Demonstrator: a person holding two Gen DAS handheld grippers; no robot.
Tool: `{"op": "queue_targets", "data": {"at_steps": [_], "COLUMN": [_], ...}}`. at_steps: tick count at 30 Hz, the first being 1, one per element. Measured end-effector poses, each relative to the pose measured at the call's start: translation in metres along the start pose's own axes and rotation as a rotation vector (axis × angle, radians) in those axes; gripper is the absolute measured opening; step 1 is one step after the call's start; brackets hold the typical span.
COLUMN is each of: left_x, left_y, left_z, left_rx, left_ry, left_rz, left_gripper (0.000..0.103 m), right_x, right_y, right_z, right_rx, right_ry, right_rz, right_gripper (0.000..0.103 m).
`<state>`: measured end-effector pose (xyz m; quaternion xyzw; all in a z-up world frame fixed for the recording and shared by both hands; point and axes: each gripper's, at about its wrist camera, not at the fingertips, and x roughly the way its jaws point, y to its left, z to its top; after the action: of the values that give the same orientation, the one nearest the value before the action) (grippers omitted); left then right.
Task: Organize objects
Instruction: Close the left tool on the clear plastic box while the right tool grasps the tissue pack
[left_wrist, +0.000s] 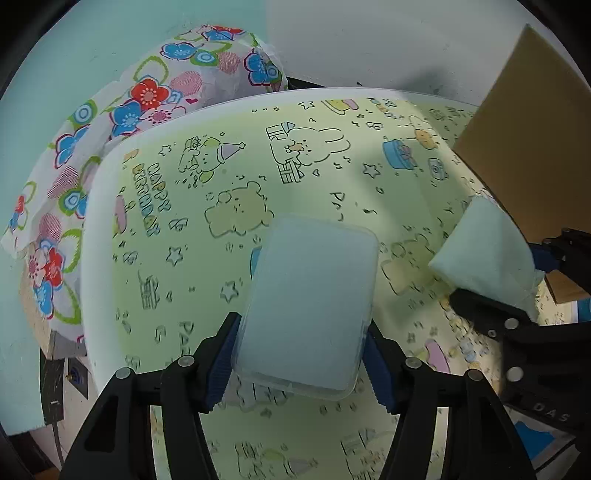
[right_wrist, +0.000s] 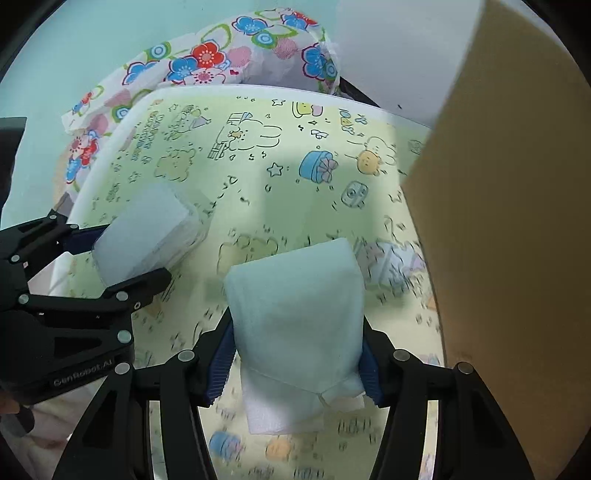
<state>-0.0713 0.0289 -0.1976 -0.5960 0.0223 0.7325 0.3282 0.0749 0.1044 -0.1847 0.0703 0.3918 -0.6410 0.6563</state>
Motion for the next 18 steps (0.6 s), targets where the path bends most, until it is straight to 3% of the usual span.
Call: {"op": "queue_targets", "data": {"at_steps": [18], "left_x": [-0.074], "left_y": [-0.036], "left_z": [-0.041], "left_rx": [-0.038], "left_ry": [-0.091], "left_rz": [-0.021], "left_gripper": [0.062], "right_x": [-0.078], "right_y": [0.009], "right_z": [-0.051], "right_rx": [-0.036], "right_ry": [-0.068], "right_rz": [0.002], "right_gripper": [0.061]}}
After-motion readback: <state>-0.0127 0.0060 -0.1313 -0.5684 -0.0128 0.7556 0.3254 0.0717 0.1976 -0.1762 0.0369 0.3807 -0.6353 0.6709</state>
